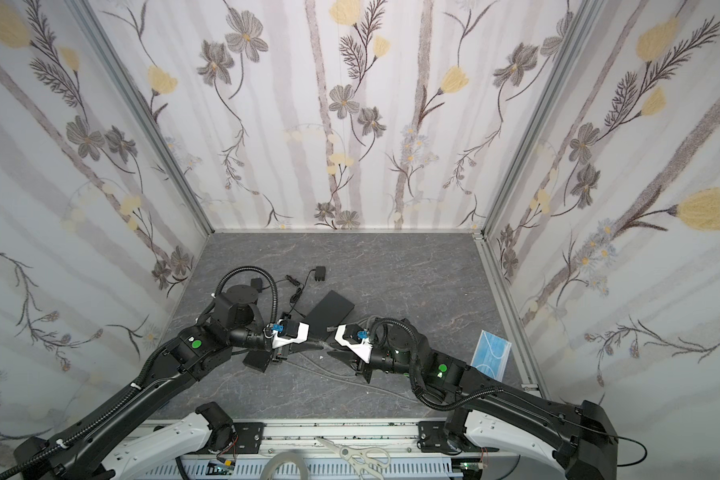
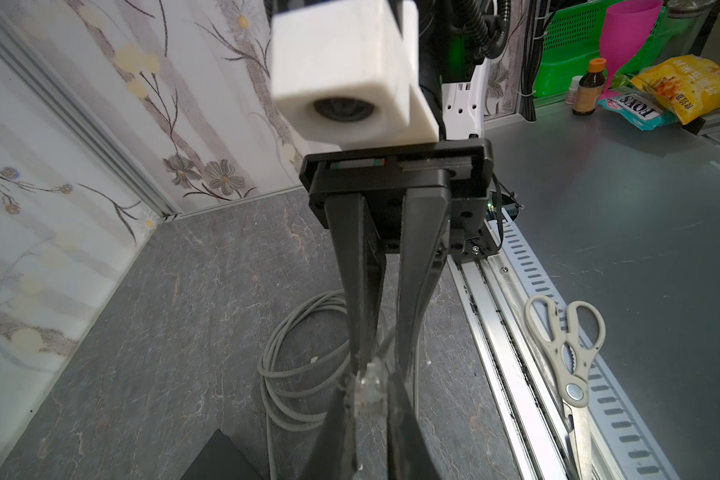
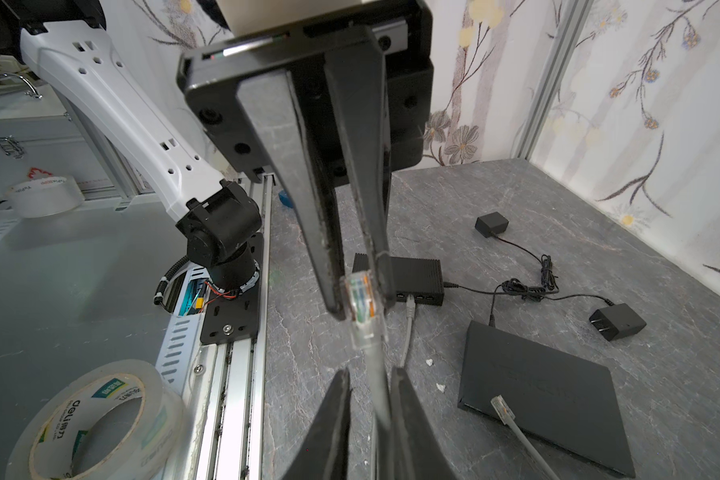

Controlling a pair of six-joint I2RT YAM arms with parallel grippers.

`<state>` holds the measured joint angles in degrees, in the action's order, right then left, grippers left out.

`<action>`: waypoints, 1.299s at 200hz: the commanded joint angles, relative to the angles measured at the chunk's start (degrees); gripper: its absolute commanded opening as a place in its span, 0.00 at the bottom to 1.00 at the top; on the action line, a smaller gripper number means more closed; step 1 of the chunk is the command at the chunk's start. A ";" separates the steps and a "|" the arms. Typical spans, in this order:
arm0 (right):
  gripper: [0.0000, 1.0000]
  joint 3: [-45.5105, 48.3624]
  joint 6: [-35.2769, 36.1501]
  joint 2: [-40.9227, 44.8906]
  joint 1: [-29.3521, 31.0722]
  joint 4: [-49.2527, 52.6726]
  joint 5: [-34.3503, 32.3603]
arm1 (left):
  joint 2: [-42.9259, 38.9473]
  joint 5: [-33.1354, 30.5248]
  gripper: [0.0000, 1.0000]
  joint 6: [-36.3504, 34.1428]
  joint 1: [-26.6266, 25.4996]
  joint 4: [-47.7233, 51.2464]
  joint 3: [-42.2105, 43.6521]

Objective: Insert the plug into the switch port

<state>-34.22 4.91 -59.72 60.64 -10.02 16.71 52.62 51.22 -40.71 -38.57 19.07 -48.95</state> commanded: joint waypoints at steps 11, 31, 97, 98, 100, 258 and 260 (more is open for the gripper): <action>0.20 -0.13 -0.82 -0.10 0.25 -4.76 0.47 | -0.22 -0.12 0.06 -1.17 -0.01 -1.00 -0.54; 0.18 -0.25 -0.85 -0.40 0.43 -4.62 0.60 | -0.30 -0.09 0.06 -1.17 -0.02 -0.95 -0.60; 0.17 -0.52 -0.57 -2.13 0.55 -3.73 0.96 | -0.42 -0.20 0.06 -1.13 -0.11 -0.93 -0.62; 0.17 -0.51 -0.54 -2.18 0.54 -3.66 0.96 | -0.42 -0.27 0.06 -1.13 -0.15 -0.90 -0.58; 0.17 -0.50 -0.52 -2.29 0.55 -3.62 0.96 | -0.48 -0.27 0.06 -1.13 -0.12 -0.88 -0.61; 0.13 0.15 0.03 -2.27 0.57 -2.90 -0.22 | -0.16 -0.51 0.06 -1.12 -0.22 -0.74 -0.62; 0.13 0.19 0.04 -2.29 0.61 -2.81 -0.26 | -0.20 -0.55 0.06 -1.13 -0.20 -0.78 -0.62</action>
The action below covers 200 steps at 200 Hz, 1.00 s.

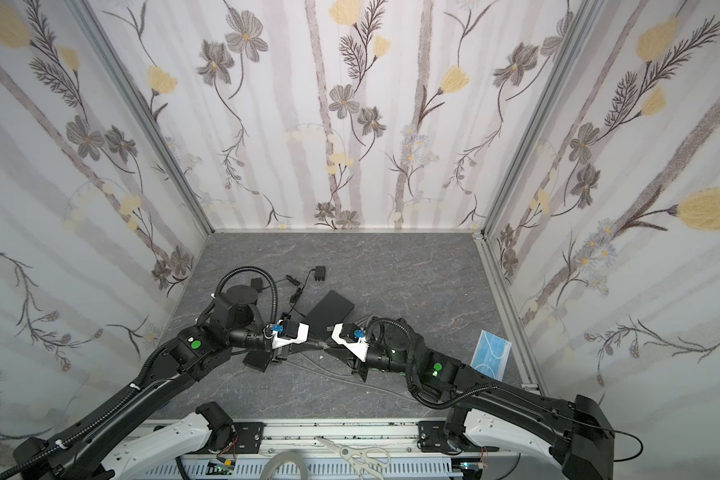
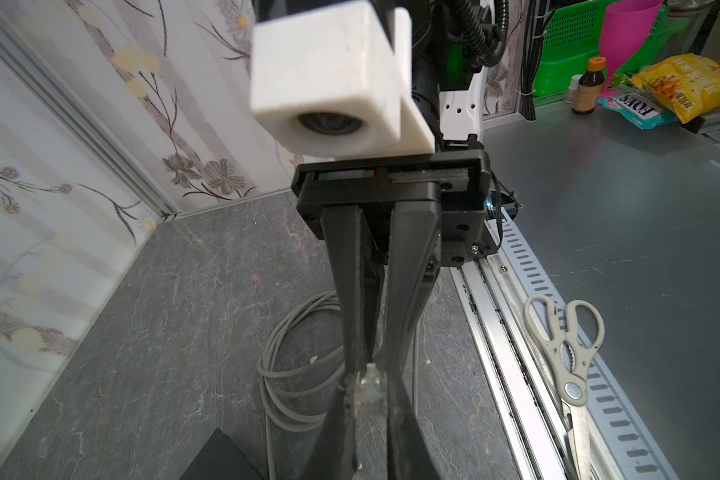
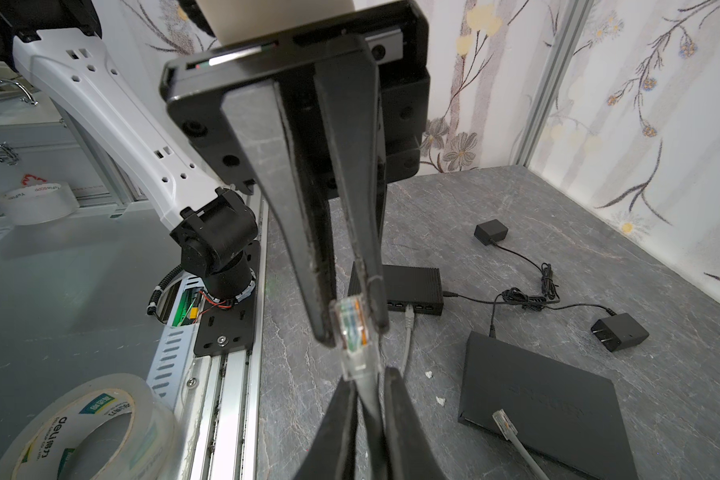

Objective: Insert the plug into the switch port

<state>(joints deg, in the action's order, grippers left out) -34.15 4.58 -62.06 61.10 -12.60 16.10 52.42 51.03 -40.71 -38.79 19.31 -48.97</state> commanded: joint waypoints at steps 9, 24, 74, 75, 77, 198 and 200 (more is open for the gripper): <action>0.12 0.13 0.47 0.10 0.13 -0.32 0.28 | -0.02 -0.40 0.06 -1.13 -0.05 -0.96 -0.55; 0.10 0.14 0.54 0.38 0.07 -0.23 0.17 | -0.03 -0.33 0.06 -1.13 -0.02 -0.98 -0.60; 0.00 -0.10 0.61 1.56 0.15 0.63 -2.82 | -1.98 -1.57 0.53 5.04 0.03 -7.77 1.24; 0.00 -0.11 0.61 1.66 0.16 0.68 -3.17 | -2.07 -1.69 0.55 5.16 -0.02 -8.00 1.38; 0.00 -0.12 0.63 1.70 0.16 0.83 -3.64 | -2.37 -1.82 0.61 5.70 0.01 -8.53 1.56; 0.00 -29.41 -2.98 -15.17 -33.10 11.02 -36.92 | -2.49 -11.97 1.00 21.13 1.10 -13.69 0.12; 0.00 -30.12 -2.80 -15.56 -33.69 11.15 -38.03 | -2.46 -11.99 1.00 21.23 1.15 -13.60 0.11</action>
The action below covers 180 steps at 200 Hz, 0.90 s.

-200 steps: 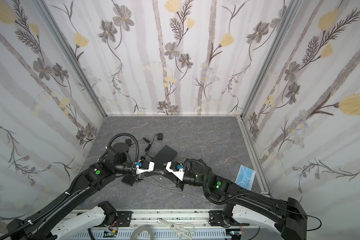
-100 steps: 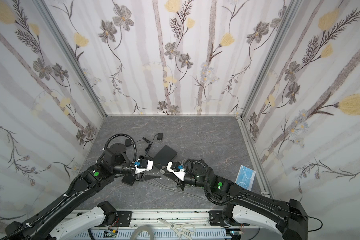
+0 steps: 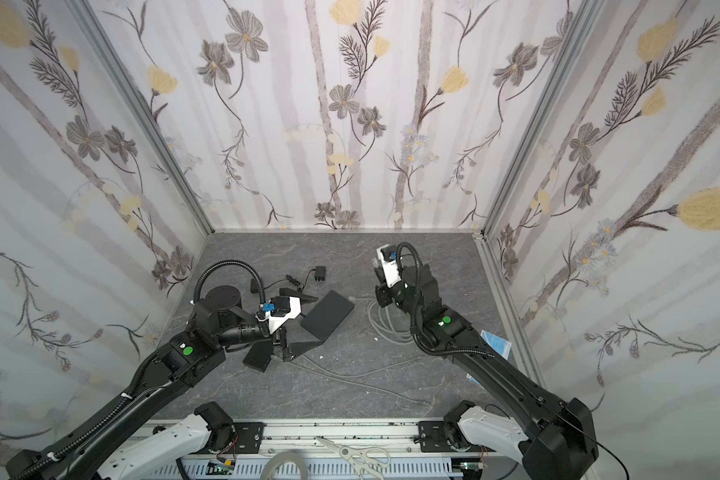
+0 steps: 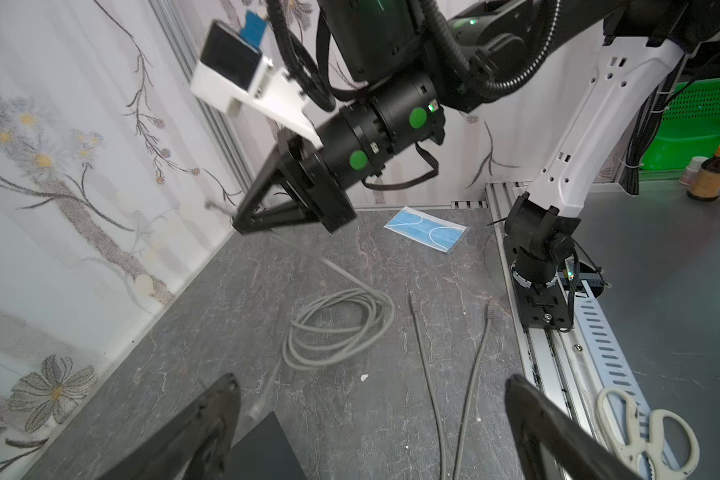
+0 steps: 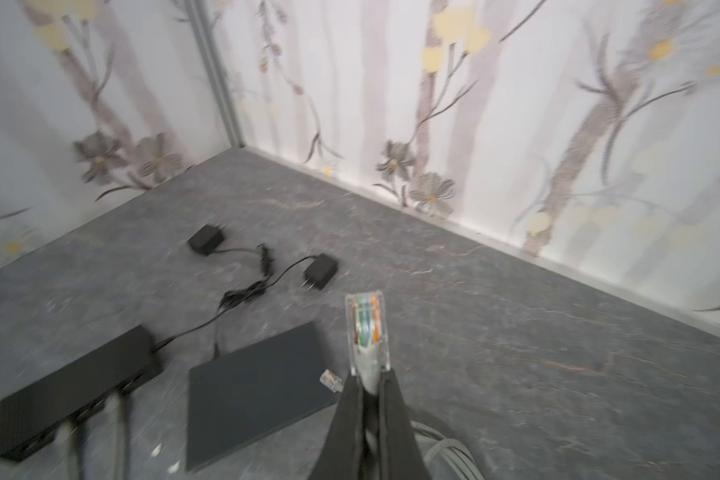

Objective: Insert the plug into the switch port

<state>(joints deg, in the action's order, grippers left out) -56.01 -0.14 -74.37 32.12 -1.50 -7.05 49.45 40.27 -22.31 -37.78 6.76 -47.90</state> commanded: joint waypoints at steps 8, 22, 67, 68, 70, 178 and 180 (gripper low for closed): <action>0.00 -11.88 3.37 -4.57 -6.11 0.18 -19.35 | 0.68 -1.42 1.00 3.12 0.19 -0.95 -1.21; 0.00 -15.40 7.37 -5.76 -6.32 -1.31 -26.33 | 0.86 -1.23 1.00 3.22 0.11 -1.48 -0.98; 0.00 -13.95 14.26 -11.27 -4.08 -3.86 -24.94 | 0.61 0.32 1.00 4.90 0.17 -5.89 1.17; 0.00 -13.95 14.32 -11.65 -3.99 -3.69 -24.72 | 0.63 0.37 1.00 4.90 0.16 -5.93 1.16; 0.00 -14.06 14.37 -12.48 -3.82 -3.23 -24.43 | 0.66 0.34 1.00 4.90 0.16 -5.83 1.08; 0.00 -15.67 9.35 -38.21 3.96 8.21 -9.92 | 5.85 -8.96 1.00 7.01 0.05 -4.08 0.04; 0.00 -15.59 9.32 -38.15 3.99 8.47 -9.54 | 6.14 -9.70 1.00 7.01 0.13 -3.59 -0.15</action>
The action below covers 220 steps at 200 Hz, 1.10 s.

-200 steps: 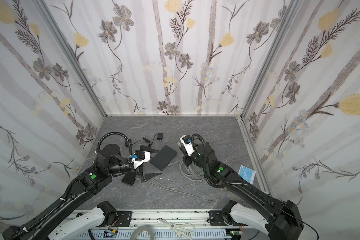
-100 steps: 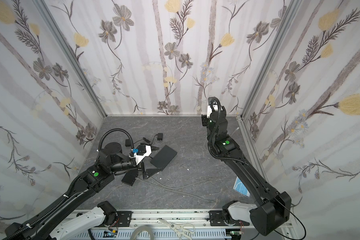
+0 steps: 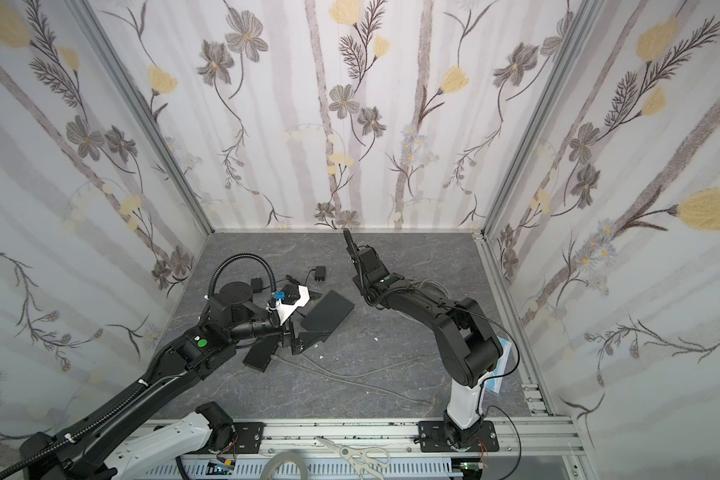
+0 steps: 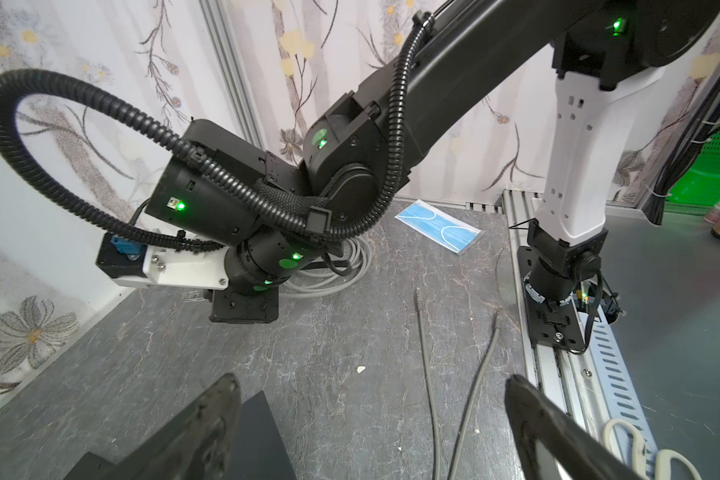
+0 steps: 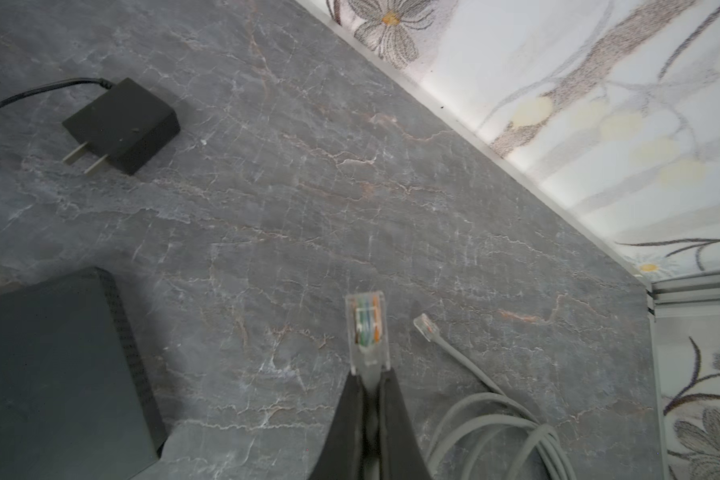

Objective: Insert the plug into the switch port
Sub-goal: 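Carry the plug to the MERCURY box while the left gripper moves onto it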

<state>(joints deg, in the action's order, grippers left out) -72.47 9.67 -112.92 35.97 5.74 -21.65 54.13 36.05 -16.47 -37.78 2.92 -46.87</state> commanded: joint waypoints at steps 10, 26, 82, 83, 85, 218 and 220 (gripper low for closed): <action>0.00 1.16 -0.37 0.81 0.15 2.62 7.18 | 3.77 -10.59 1.00 1.79 0.24 3.07 -2.75; 0.00 2.11 -0.68 1.84 0.15 4.83 10.96 | 9.38 -16.32 1.00 3.89 1.22 9.52 -7.37; 0.01 15.26 -2.84 11.71 0.15 -1.05 24.30 | 21.45 -11.70 0.91 19.77 13.31 12.21 -13.95; 0.01 15.47 -2.83 11.87 0.11 -1.24 24.51 | 21.50 -11.57 0.91 19.88 13.55 12.03 -13.90; 0.01 15.99 -2.99 12.23 0.10 -1.60 24.89 | 21.58 -11.23 0.91 20.31 13.95 11.65 -13.65; 0.00 21.40 -3.43 12.09 2.95 -2.78 33.58 | 43.23 -7.79 0.56 24.80 17.67 27.29 -26.02; 0.00 21.38 -3.43 11.98 3.08 -2.87 33.46 | 43.80 -7.92 0.56 24.75 17.44 27.79 -26.35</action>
<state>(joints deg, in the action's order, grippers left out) -50.92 6.92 -99.72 38.04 6.13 11.64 94.35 28.93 7.92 -19.40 26.87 -71.44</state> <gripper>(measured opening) 0.068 0.560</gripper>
